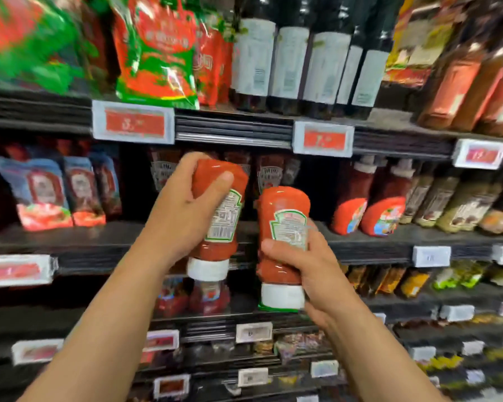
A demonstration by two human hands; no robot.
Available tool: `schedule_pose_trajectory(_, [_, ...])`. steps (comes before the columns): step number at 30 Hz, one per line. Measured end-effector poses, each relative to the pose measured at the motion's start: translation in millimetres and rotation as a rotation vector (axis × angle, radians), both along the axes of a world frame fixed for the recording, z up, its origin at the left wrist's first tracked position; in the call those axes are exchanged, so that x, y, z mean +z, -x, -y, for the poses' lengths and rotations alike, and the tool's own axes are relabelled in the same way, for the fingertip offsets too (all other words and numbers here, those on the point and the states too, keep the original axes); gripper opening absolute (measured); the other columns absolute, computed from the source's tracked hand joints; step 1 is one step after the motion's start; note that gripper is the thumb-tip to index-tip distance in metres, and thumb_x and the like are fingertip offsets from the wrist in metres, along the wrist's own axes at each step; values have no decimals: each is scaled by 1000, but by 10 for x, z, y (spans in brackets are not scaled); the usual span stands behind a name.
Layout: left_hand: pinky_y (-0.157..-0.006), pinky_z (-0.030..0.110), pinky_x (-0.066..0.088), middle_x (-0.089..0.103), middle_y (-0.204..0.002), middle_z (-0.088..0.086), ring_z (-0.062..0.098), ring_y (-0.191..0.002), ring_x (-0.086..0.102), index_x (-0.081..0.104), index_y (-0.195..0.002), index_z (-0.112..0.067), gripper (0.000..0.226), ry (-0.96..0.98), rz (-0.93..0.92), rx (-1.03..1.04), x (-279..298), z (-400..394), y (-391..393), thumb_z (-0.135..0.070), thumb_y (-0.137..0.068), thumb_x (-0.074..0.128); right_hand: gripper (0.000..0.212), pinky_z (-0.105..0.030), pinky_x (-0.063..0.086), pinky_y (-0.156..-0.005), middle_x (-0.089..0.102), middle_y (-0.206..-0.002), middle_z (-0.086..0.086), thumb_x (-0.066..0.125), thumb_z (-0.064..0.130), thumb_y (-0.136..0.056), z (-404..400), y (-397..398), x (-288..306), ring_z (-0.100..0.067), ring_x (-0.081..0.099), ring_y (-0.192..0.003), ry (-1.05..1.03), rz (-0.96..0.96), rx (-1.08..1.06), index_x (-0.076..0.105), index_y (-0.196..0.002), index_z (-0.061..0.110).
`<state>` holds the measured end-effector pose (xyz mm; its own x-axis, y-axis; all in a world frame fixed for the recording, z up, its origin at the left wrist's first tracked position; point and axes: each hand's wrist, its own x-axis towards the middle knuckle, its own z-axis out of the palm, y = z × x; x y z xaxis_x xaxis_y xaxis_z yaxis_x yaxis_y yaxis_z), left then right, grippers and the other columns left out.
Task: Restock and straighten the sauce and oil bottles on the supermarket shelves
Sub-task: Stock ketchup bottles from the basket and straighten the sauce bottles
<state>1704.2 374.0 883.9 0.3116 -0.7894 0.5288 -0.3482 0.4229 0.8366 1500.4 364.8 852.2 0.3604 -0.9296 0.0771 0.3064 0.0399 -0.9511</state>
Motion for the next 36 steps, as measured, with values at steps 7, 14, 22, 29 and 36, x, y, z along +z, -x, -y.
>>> schedule_pose_trajectory(7, [-90, 55, 55, 70, -104, -9, 18, -96, 69, 56, -106, -54, 24, 96, 20, 51, -274, 322, -408, -61, -85, 65, 57, -28, 57, -63, 75, -87, -1, 88, 9, -59, 599, 22, -25, -12, 70, -75, 179, -110, -133, 63, -110, 15])
schedule_pose_trajectory(14, [-92, 37, 52, 70, -109, -20, 8, -104, 67, 48, -125, -57, 46, 85, 41, 124, -447, 542, -446, -72, -84, 62, 77, -48, 62, -71, 76, -102, -12, 97, 23, -49, 1075, 17, -92, -32, 75, -93, 196, -156, -59, 60, -117, 16])
schedule_pose_trajectory(22, [-96, 50, 48, 58, -124, -2, 25, -116, 57, 55, -125, -7, 39, 511, 367, 491, -444, 170, -144, -19, -90, 68, 71, -49, 62, -70, 73, -104, -16, 95, 15, -56, 1257, 80, -140, -36, 74, -95, 243, -67, -28, 58, -117, 15])
schedule_pose_trajectory(29, [-94, 20, 46, 52, -116, -6, 2, -109, 53, 56, -123, -15, 42, 124, 475, 189, -545, 413, 930, -14, -84, 70, 65, -45, 63, -71, 76, -100, -9, 92, 9, -66, 1427, 91, -100, -28, 76, -91, 370, -83, -77, 57, -119, 21])
schedule_pose_trajectory(36, [-92, 38, 56, 45, -114, -8, 13, -108, 57, 43, -128, -30, 60, -165, 342, 172, -615, 831, 1112, -31, -80, 78, 66, -33, 61, -78, 76, -107, -7, 81, 0, -77, 1581, 172, -201, -23, 75, -99, 359, -72, -128, 48, -133, 13])
